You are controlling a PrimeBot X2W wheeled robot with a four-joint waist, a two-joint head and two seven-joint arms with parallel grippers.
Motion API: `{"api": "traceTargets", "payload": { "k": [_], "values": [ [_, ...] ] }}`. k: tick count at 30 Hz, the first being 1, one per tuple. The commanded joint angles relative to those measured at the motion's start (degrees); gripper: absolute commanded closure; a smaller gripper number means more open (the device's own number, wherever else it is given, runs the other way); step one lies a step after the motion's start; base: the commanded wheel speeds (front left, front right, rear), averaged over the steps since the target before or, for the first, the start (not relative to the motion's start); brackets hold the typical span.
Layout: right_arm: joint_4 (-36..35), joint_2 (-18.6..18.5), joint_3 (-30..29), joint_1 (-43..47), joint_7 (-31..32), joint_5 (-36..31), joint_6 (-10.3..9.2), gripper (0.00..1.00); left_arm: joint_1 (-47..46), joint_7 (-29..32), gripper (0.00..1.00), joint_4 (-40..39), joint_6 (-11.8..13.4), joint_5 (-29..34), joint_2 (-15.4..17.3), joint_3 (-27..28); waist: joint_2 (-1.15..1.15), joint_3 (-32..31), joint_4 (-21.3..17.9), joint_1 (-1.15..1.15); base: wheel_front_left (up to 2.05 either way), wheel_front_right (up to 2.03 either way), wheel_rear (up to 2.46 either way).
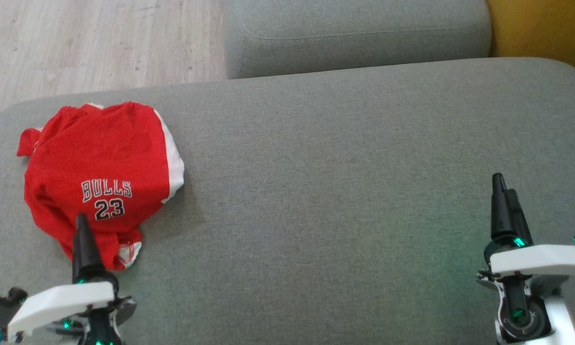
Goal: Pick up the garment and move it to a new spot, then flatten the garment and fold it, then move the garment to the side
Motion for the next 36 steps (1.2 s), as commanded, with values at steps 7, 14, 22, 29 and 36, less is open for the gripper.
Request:
{"api": "traceTargets", "payload": {
  "k": [7,14,22,29,36],
  "values": [
    [-3.6,-0.4,1.2,-3.2,-1.7,-8.3,-0.02,0.00,-2.6,-1.6,0.00,-3.9,0.8,10.2,0.5,-3.1,0.00,0.1,0.0,0.00,0.00,0.00,0.00],
    [-3.9,-0.4,2.0,-3.2,-2.9,-14.5,-0.02,0.00,-2.8,-2.8,0.00,-4.2,1.1,18.9,0.5,-6.5,0.00,0.4,0.0,0.00,0.00,0.00,0.00],
    [-4.3,-0.4,2.9,-3.4,-4.3,-21.8,-0.02,0.00,-3.3,-4.2,0.00,-3.7,1.8,28.1,1.3,-9.9,0.00,0.6,-0.1,0.00,0.00,0.00,0.00],
    [-4.7,-0.4,3.7,-3.5,-5.5,-28.0,-0.03,0.00,-3.9,-5.3,0.00,-3.2,3.9,34.0,2.7,-12.9,0.00,0.5,-0.1,0.00,0.00,0.00,0.00],
    [-4.5,-0.4,4.8,-3.3,-6.5,-33.6,-0.03,0.00,-4.6,-6.3,0.00,-3.0,6.0,38.9,4.2,-15.6,0.00,0.4,0.0,0.00,0.00,0.00,0.00]
  ]
}}
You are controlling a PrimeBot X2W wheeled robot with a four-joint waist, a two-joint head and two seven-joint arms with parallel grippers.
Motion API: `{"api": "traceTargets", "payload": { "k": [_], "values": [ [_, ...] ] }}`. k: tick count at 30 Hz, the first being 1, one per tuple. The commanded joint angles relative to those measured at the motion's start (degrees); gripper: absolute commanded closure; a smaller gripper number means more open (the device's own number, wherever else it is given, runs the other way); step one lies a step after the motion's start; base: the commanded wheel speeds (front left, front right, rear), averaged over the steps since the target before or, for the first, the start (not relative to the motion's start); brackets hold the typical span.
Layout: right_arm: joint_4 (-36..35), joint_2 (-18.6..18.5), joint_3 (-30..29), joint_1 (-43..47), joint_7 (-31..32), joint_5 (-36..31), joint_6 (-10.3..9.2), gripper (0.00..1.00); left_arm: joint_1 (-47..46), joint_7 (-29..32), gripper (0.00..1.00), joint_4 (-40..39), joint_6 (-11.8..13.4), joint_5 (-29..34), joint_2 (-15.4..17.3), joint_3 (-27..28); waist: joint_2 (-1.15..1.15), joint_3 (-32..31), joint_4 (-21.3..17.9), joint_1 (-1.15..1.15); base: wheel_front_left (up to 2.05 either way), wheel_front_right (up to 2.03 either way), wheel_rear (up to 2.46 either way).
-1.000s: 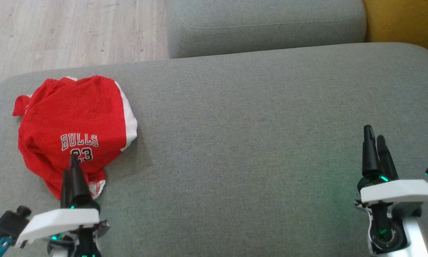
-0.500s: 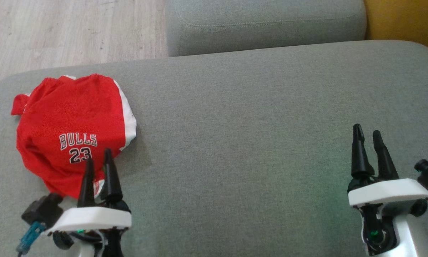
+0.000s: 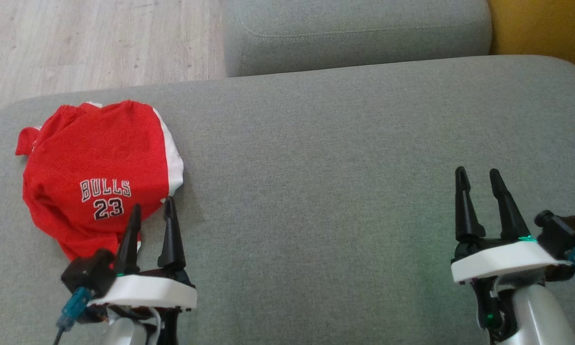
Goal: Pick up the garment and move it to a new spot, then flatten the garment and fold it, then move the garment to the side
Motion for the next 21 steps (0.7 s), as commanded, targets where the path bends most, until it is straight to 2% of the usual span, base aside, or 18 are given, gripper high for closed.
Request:
{"api": "traceTargets", "payload": {
  "k": [1,13,21],
  "values": [
    [-2.2,-0.4,1.2,-2.8,-0.8,-1.8,-0.03,0.00,-3.2,-0.8,0.00,-1.8,0.6,1.5,0.9,0.7,0.00,0.0,0.0,0.00,0.00,0.00,0.00],
    [-2.2,-0.4,3.2,-3.5,-3.0,-14.2,-0.03,0.00,-4.8,-3.0,0.00,0.1,6.7,11.6,4.0,-5.4,0.00,0.1,-0.4,0.00,0.00,0.00,0.00],
    [-3.1,-0.5,4.5,-3.9,-4.4,-20.8,-0.04,0.00,-7.5,-4.3,0.00,2.1,8.5,19.7,6.9,-12.6,0.00,0.2,-0.4,0.00,0.00,0.00,0.00]
  ]
}}
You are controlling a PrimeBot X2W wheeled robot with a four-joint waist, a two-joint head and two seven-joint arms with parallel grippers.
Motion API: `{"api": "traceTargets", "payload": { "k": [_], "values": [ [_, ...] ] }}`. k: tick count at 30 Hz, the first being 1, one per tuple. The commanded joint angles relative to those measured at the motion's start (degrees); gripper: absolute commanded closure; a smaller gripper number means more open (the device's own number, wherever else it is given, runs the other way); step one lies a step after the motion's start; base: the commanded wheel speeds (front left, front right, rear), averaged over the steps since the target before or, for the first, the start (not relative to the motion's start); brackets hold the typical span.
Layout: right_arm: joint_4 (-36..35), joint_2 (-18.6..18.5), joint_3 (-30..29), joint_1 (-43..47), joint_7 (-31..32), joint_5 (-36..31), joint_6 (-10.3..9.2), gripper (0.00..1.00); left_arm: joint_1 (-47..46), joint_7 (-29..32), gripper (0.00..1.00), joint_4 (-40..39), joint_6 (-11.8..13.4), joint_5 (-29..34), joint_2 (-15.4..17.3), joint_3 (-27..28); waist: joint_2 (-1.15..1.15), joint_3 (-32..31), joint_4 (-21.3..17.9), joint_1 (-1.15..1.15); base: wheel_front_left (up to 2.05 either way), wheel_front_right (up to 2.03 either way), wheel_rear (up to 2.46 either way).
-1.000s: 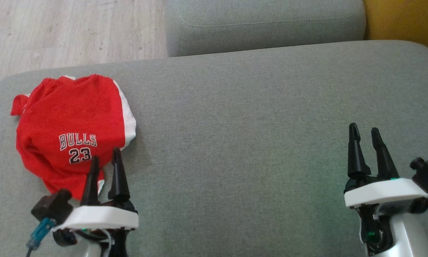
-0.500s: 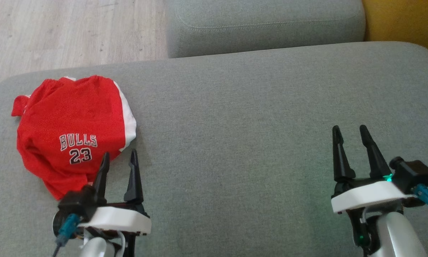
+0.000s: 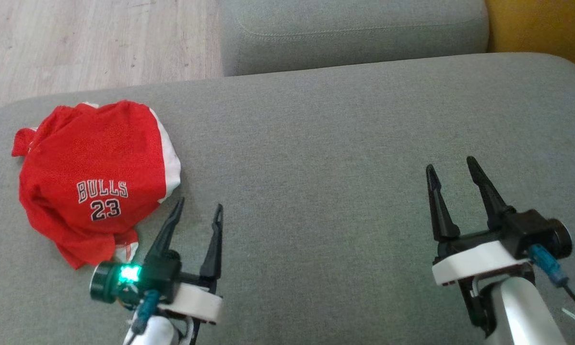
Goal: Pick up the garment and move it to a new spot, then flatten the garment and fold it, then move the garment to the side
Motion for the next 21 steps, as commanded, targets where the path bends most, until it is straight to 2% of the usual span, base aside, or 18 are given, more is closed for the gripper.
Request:
{"api": "traceTargets", "payload": {
  "k": [1,6,10,15,17,19,21],
  "values": [
    [-2.6,-0.4,1.6,-2.8,-1.3,-2.7,-0.04,0.00,-3.7,-1.0,0.00,-1.2,1.1,2.7,1.6,-0.1,0.00,0.0,0.0,0.00,0.00,0.00,0.00],
    [-3.2,-0.4,1.9,-2.7,-2.1,-4.8,-0.04,0.00,-4.5,-1.8,0.00,-1.4,3.7,4.3,2.1,-2.4,0.00,0.2,0.0,0.00,0.00,0.00,0.00],
    [-3.1,-0.4,1.3,-2.5,-2.8,-1.7,-0.04,0.00,-3.6,-2.5,0.00,-5.2,4.2,0.6,0.8,0.2,0.00,0.4,0.1,0.00,0.00,0.00,0.00],
    [-2.3,-0.5,1.0,-2.3,-3.6,3.8,-0.04,0.00,-1.3,-3.3,0.00,-9.0,1.6,-1.1,-1.3,5.3,0.00,0.6,0.3,0.00,0.00,0.00,0.00],
    [-1.0,-0.5,0.9,-1.9,-4.1,7.6,-0.04,0.00,0.2,-3.8,0.00,-9.4,-1.3,-1.2,-3.3,8.5,0.00,0.6,0.5,0.00,0.00,0.00,0.00],
    [-0.5,-0.5,1.2,-1.7,-4.5,7.3,-0.04,0.00,1.0,-4.2,0.00,-8.9,-3.5,-0.1,-4.3,9.9,0.00,0.6,0.6,0.00,0.00,0.00,0.00],
    [-0.1,-0.5,1.4,-1.5,-4.6,7.7,-0.04,0.00,1.3,-4.3,0.00,-8.3,-4.4,0.6,-4.7,10.3,0.00,0.6,0.6,0.00,0.00,0.00,0.00]
  ]
}}
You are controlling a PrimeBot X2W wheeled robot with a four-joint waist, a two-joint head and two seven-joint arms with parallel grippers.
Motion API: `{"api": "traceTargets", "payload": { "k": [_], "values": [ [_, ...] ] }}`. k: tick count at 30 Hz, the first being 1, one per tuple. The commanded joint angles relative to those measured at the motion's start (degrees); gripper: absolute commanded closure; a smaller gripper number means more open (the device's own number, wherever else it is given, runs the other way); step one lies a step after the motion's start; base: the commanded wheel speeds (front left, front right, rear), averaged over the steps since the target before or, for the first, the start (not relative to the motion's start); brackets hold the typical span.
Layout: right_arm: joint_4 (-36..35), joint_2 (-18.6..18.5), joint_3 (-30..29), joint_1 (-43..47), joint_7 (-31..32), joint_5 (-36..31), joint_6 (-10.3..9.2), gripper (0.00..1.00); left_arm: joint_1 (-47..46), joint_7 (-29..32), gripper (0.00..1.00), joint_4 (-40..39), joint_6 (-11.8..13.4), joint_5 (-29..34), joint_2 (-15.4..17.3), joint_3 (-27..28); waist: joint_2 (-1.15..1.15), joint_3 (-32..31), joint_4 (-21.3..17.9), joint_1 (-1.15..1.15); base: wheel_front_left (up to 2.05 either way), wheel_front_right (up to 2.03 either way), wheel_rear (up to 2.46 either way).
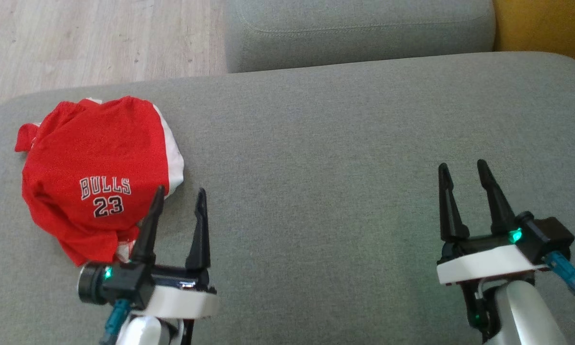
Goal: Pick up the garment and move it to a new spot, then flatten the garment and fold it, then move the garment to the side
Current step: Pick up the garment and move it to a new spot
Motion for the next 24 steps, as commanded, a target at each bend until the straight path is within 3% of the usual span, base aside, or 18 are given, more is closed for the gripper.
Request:
{"api": "traceTargets", "payload": {
  "k": [1,8,24],
  "values": [
    [-1.4,-0.4,1.8,-1.3,-0.8,-0.4,-0.04,0.00,-1.5,-0.7,0.00,-1.2,-0.5,1.7,-0.1,2.1,0.00,0.0,0.0,0.00,0.00,0.00,0.00],
    [1.1,-0.4,2.6,-1.3,-0.8,1.8,-0.04,0.00,-1.2,-0.7,0.00,4.5,-5.0,3.5,-2.1,4.4,0.00,-0.5,-0.3,0.00,0.00,0.00,0.00],
    [2.4,-0.4,5.3,-1.3,-0.8,2.8,-0.04,0.00,-1.0,-0.7,0.00,5.9,-5.9,3.8,-3.2,8.2,0.00,-1.2,1.9,0.00,0.00,0.00,0.00]
  ]
}}
